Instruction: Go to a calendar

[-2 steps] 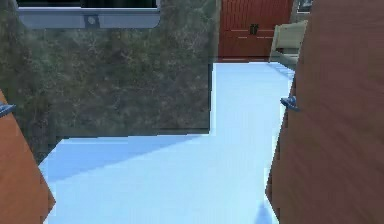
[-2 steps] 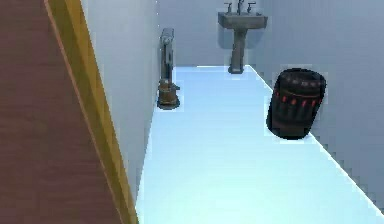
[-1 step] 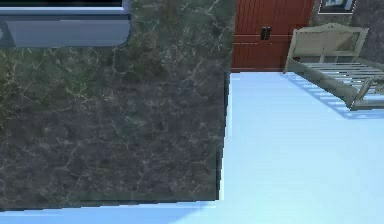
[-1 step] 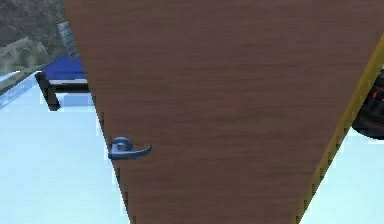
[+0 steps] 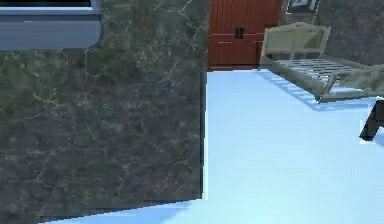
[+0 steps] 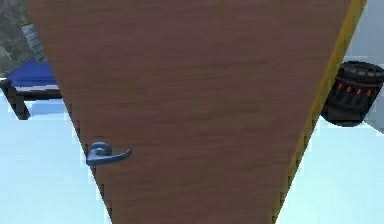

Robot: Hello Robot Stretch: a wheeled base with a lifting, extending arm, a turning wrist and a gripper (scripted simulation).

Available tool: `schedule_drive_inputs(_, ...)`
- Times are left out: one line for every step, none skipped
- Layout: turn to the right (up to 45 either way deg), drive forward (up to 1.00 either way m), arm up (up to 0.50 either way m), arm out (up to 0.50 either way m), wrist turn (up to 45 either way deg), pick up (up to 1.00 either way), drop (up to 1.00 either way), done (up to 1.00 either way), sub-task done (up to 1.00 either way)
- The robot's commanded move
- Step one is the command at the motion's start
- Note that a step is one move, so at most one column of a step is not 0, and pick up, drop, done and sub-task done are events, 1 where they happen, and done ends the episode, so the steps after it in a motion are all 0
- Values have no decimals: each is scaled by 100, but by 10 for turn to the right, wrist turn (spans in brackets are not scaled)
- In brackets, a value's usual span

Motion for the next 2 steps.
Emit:
schedule_drive_inputs(0,50,0,0,0,0,0,0,0)
schedule_drive_inputs(450,0,0,0,0,0,0,0,0)
